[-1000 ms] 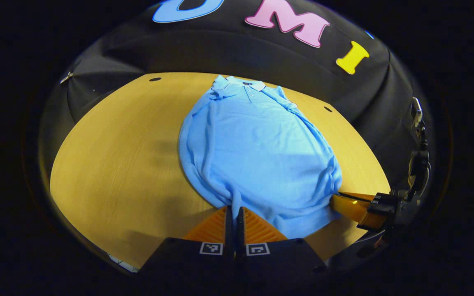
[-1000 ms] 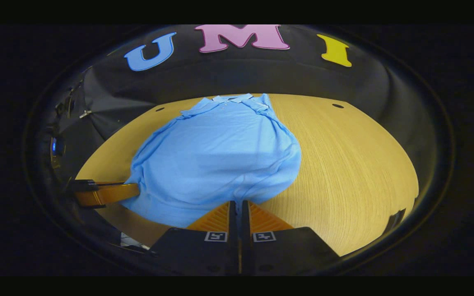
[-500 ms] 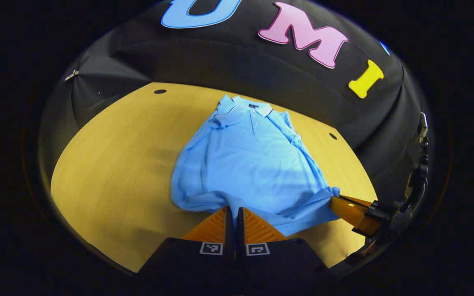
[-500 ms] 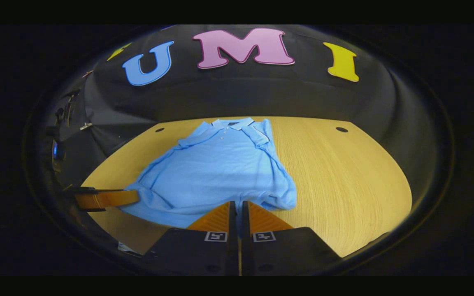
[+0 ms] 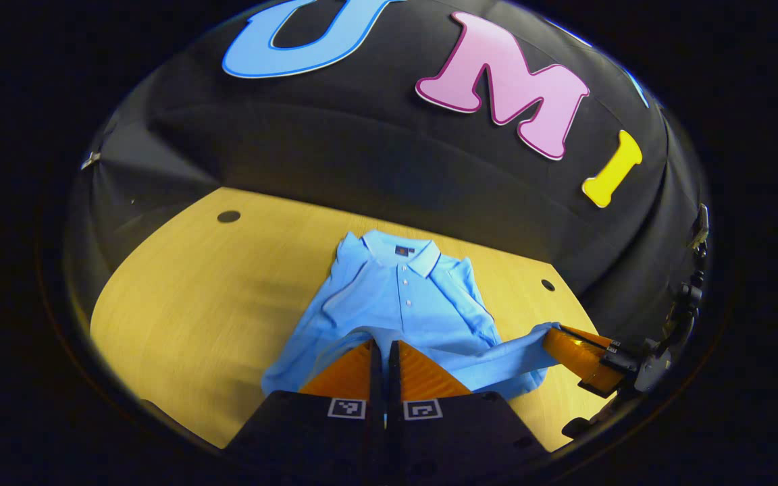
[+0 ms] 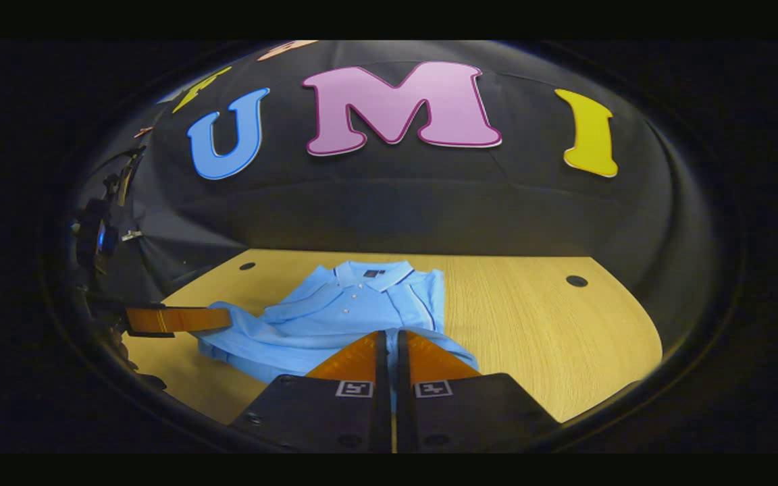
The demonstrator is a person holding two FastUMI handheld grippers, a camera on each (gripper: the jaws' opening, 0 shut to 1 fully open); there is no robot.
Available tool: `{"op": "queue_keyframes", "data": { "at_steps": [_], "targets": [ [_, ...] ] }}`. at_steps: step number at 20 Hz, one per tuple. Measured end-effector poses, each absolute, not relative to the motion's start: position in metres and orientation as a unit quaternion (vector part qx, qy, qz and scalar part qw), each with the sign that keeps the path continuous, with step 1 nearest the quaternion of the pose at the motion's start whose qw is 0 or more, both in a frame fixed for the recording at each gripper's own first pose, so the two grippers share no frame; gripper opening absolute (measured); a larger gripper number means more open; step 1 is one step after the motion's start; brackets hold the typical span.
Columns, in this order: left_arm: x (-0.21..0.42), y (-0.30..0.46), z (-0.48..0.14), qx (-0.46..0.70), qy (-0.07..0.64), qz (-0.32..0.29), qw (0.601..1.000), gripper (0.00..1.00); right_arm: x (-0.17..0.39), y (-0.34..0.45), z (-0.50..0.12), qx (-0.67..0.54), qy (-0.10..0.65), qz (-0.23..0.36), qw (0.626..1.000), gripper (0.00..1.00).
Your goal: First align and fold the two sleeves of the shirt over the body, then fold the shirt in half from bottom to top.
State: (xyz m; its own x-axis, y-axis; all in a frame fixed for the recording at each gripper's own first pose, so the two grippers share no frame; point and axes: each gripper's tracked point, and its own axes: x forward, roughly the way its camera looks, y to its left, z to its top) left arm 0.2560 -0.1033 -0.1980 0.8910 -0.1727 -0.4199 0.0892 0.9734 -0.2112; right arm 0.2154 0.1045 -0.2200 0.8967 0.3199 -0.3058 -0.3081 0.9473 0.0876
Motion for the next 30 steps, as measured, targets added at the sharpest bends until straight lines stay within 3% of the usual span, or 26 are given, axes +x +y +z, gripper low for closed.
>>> {"op": "queue_keyframes", "data": {
  "at_steps": [2, 3, 5, 6, 7, 14, 15, 16, 17, 19, 20, 21, 22, 25, 27, 30],
  "targets": [
    [0.29, -0.1, -0.185, -0.085, 0.203, -0.062, 0.974, 0.06, 0.251, 0.111, -0.205, 0.019, 0.137, 0.163, 0.977, 0.07],
    [0.308, -0.101, -0.18, -0.082, 0.194, -0.062, 0.976, 0.06, 0.268, 0.113, -0.2, 0.018, 0.129, 0.163, 0.978, 0.02],
    [0.342, -0.103, -0.171, -0.069, 0.177, -0.067, 0.98, 0.06, 0.302, 0.119, -0.192, 0.025, 0.118, 0.168, 0.978, 0.07],
    [0.359, -0.103, -0.169, -0.06, 0.173, -0.071, 0.98, 0.06, 0.32, 0.118, -0.188, 0.026, 0.113, 0.164, 0.98, 0.02],
    [0.377, -0.103, -0.169, -0.053, 0.169, -0.072, 0.982, 0.06, 0.337, 0.118, -0.185, 0.027, 0.106, 0.162, 0.981, 0.07],
    [0.49, -0.107, -0.189, -0.055, 0.178, -0.098, 0.978, 0.06, 0.437, 0.12, -0.206, 0.013, 0.118, 0.14, 0.983, 0.07],
    [0.499, -0.11, -0.194, -0.052, 0.182, -0.104, 0.976, 0.06, 0.446, 0.12, -0.215, 0.007, 0.126, 0.133, 0.983, 0.13],
    [0.508, -0.11, -0.2, -0.05, 0.183, -0.107, 0.976, 0.06, 0.454, 0.123, -0.223, 0.001, 0.13, 0.128, 0.983, 0.02],
    [0.517, -0.11, -0.207, -0.047, 0.185, -0.104, 0.976, 0.06, 0.461, 0.125, -0.23, 0.0, 0.134, 0.123, 0.983, 0.13],
    [0.529, -0.098, -0.218, -0.031, 0.184, -0.081, 0.979, 0.06, 0.468, 0.127, -0.239, 0.011, 0.142, 0.119, 0.983, 0.08],
    [0.533, -0.091, -0.219, -0.027, 0.18, -0.07, 0.981, 0.07, 0.472, 0.124, -0.241, 0.013, 0.143, 0.116, 0.983, 0.22],
    [0.534, -0.084, -0.219, -0.02, 0.176, -0.054, 0.983, 0.13, 0.474, 0.121, -0.241, 0.007, 0.142, 0.115, 0.983, 0.22],
    [0.529, -0.083, -0.215, -0.012, 0.18, -0.05, 0.982, 0.28, 0.473, 0.117, -0.242, -0.001, 0.144, 0.115, 0.983, 0.23],
    [0.506, -0.07, -0.202, 0.027, 0.167, -0.029, 0.985, 0.73, 0.448, 0.112, -0.232, -0.017, 0.14, 0.125, 0.982, 0.9],
    [0.479, -0.076, -0.18, 0.042, 0.139, -0.032, 0.989, 1.0, 0.431, 0.098, -0.221, -0.022, 0.124, 0.114, 0.985, 0.99],
    [0.418, -0.083, -0.148, 0.059, 0.089, -0.031, 0.994, 1.0, 0.39, 0.074, -0.207, -0.035, 0.108, 0.095, 0.989, 0.99]
  ]
}}
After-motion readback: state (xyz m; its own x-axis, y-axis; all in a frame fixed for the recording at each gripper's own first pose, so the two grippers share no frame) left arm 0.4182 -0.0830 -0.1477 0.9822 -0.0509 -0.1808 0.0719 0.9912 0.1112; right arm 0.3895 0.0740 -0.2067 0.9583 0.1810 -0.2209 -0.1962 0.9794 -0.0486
